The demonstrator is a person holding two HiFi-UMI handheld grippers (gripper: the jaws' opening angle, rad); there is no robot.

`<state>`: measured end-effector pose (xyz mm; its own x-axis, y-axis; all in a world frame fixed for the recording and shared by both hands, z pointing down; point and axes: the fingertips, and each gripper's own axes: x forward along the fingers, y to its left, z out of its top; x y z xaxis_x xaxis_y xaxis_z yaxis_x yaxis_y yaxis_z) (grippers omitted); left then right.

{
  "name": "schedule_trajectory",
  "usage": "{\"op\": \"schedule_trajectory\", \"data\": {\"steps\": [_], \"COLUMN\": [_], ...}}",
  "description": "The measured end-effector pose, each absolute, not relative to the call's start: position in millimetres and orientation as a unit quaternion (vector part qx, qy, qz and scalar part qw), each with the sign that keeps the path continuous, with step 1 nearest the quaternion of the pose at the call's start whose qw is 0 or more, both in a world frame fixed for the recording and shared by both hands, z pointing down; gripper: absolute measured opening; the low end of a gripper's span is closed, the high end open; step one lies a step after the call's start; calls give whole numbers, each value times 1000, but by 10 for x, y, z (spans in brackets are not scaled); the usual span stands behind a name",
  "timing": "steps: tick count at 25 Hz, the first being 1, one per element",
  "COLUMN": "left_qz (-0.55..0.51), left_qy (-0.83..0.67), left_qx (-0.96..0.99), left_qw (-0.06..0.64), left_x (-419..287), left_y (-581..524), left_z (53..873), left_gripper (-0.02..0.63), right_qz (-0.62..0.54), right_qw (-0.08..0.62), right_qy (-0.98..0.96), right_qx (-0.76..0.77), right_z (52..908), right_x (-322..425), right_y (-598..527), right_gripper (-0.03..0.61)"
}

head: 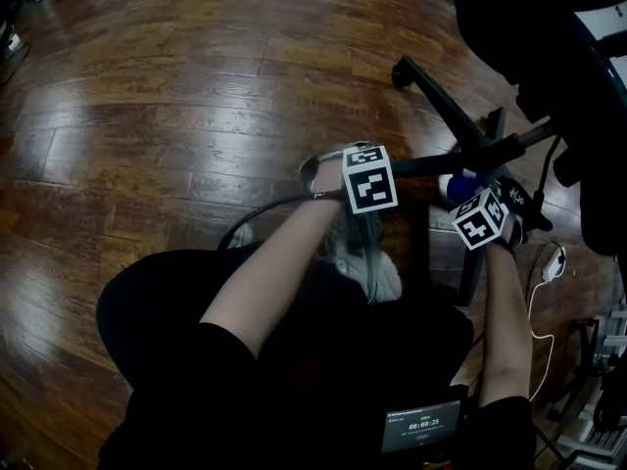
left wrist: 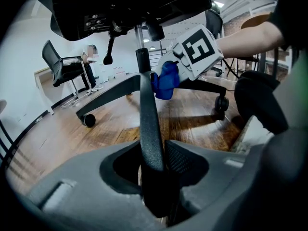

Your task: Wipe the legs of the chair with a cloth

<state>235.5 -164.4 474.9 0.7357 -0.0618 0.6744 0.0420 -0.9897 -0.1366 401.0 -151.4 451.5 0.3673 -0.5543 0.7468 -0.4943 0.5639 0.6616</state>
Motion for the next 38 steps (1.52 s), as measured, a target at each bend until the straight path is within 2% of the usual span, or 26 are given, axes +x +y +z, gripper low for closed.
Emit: {"op": "schedule_trajectory", "data": {"steps": [7, 16, 19, 25, 34, 38], "left_qz": [-361, -363, -364, -364, -363, -358], "left_qy": [6, 10, 12, 11, 6, 0], "left_qx": [-930, -929, -928, -929, -929, -932], "left_qw": [69, 74, 74, 72, 65, 55], "left_x": [2359, 2340, 2337, 2352, 2360, 2357], "left_y": [-1646, -1652, -1668, -1657, -1646, -1651], "left_z": [4746, 4773, 4773, 4772, 4754, 4741], "left_gripper": [150, 150, 150, 150, 150, 150], "right_qz": [-26, 60, 90, 86, 9, -8], "right_qw": [682, 713, 698, 701, 686, 680], "right_qy": [-574, -599, -610, -591, -549, -546], "right_qx": [452, 359, 364, 389, 478, 490], "right_z": [4562, 4975, 5002, 4980, 4556, 4483], "right_x": [3935, 3595, 3559, 3648, 4021, 4027], "right_y": [-1299, 113, 272, 65, -1438, -1601], "right_gripper": [74, 74, 75, 74, 74, 74]}}
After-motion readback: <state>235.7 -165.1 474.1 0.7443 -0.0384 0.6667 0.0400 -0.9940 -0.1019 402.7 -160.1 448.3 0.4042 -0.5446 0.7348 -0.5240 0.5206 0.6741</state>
